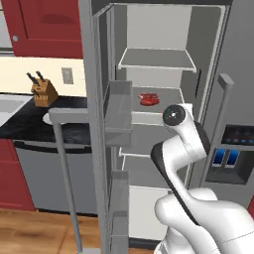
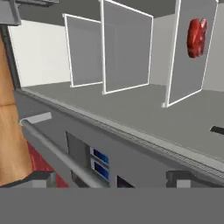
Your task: Place the steak on the counter behind the older steak on the same shelf of the fridge to maintain FIFO order. Close the fridge door when finished.
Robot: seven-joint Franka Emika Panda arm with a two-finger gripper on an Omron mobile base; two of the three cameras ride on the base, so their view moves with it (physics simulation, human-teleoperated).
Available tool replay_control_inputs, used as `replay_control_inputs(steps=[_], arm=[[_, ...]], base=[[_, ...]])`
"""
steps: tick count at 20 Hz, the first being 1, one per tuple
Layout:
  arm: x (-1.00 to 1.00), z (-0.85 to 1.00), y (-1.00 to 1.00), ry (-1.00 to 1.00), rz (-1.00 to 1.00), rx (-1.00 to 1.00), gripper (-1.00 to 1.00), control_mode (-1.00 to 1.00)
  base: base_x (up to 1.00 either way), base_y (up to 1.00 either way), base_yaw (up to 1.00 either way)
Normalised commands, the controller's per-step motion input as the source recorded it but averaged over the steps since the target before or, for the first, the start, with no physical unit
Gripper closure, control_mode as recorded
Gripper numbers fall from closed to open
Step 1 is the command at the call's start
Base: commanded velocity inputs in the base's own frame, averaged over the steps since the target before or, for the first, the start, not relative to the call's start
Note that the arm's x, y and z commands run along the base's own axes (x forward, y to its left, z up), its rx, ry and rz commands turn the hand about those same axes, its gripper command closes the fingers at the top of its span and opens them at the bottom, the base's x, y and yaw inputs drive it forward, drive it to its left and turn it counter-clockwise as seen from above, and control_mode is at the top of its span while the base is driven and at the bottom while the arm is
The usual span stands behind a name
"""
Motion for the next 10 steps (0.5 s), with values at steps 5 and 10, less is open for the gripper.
replay_control_inputs(steps=[5, 10], arm=[[0.00, 0.00, 0.00, 0.00, 0.00, 0.00, -1.00, 1.00], [0.00, 0.00, 0.00, 0.00, 0.00, 0.00, -1.00, 1.00]], base=[[-0.87, 0.62, -0.05], [-0.70, 0.66, -0.15]])
